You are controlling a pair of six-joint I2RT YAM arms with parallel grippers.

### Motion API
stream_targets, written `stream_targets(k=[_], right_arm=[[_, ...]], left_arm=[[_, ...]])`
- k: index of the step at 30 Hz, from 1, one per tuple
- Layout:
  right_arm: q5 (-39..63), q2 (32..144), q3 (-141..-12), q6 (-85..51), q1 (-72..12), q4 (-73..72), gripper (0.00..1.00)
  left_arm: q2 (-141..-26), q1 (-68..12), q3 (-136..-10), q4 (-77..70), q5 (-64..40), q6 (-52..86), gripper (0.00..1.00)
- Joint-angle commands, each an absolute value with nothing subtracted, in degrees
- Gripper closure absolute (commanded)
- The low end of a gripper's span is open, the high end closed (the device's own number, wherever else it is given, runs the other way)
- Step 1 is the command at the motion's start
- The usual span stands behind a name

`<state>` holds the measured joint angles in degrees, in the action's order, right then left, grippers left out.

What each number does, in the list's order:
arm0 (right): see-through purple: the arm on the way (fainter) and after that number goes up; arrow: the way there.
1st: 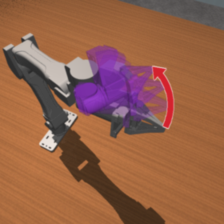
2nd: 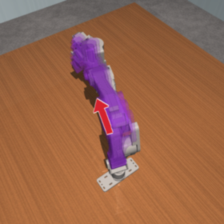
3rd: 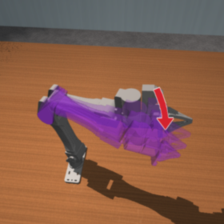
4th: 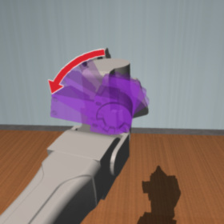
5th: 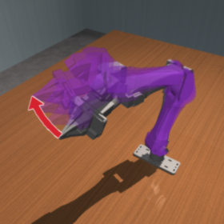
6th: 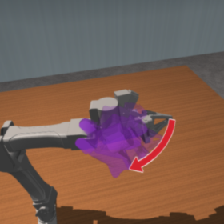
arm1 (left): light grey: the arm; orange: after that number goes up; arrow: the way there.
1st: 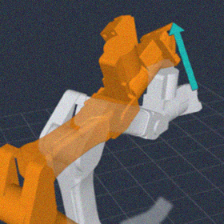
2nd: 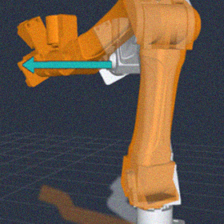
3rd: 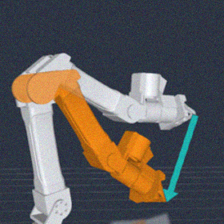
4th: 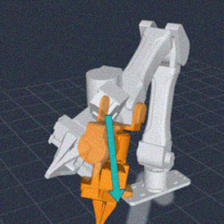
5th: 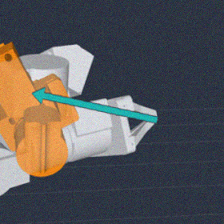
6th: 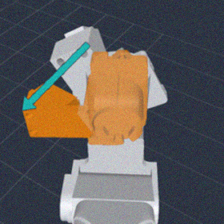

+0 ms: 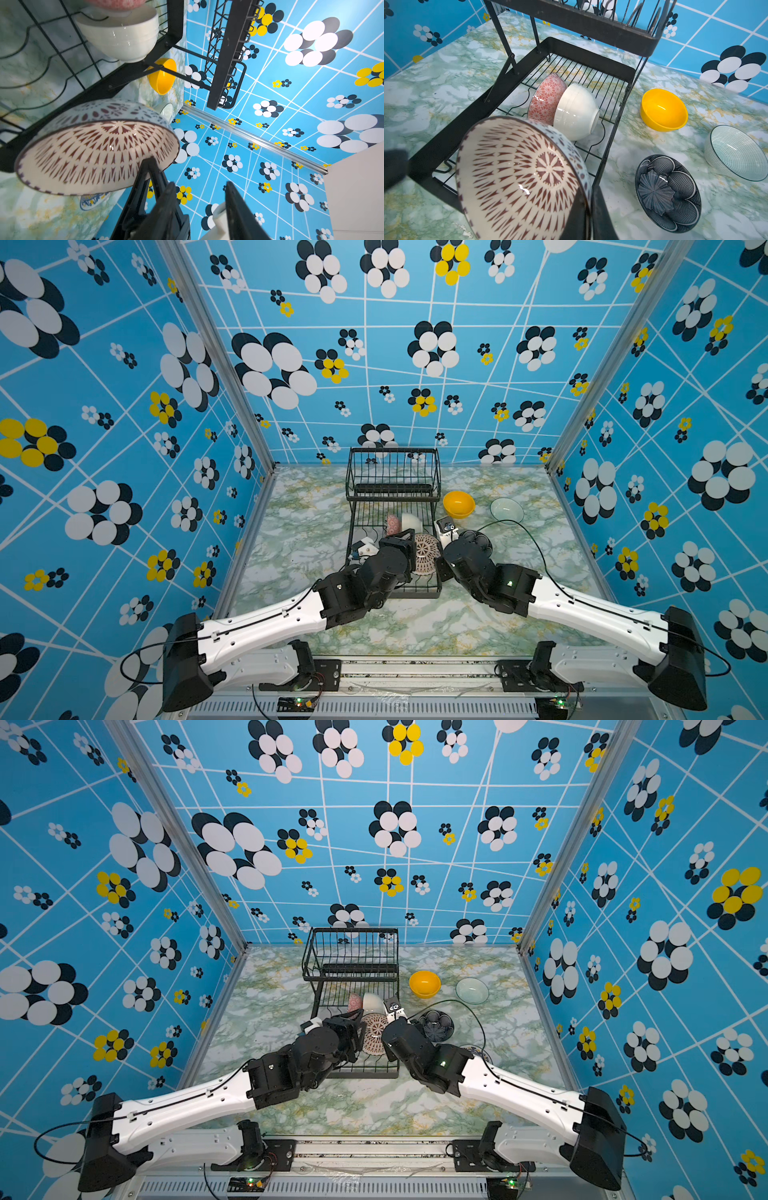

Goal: Load bowls into a dish rack
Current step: Place the bowl in the dish rack.

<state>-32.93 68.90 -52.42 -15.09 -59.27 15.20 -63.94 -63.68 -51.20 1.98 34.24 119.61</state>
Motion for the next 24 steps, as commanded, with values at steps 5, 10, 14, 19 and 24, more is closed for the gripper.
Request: stream_targets(k=[5,10,14,19,24], right_arm=[[-39.9,70.5,-55.2,-11.2,-61.6,10.2,1.00],[-45.1,71.8,-56.0,-9.1,-62.7,9.6,1.00],[-46.5,71.8,-55.4,-7.6,-62.8,7.1,1.00],[-47.8,72.2,-54.9,-4.9,-63.5,3.9,1.00],[-48.9,73.3,-55.4,-3.2,-63.9,2.3,1.00]], left_arm=[[-63.7,-61.4,-51.9,4.4,36.0,125.8,0.61],[-62.9,-60.0,-51.6,6.0,35.0,126.6,0.61],[-62.4,-58.3,-49.8,5.6,33.6,128.1,0.58],[-63.8,-57.1,-49.6,4.0,31.6,129.2,0.58],[-66.9,-56.8,-50.7,0.6,29.1,129.2,0.58]])
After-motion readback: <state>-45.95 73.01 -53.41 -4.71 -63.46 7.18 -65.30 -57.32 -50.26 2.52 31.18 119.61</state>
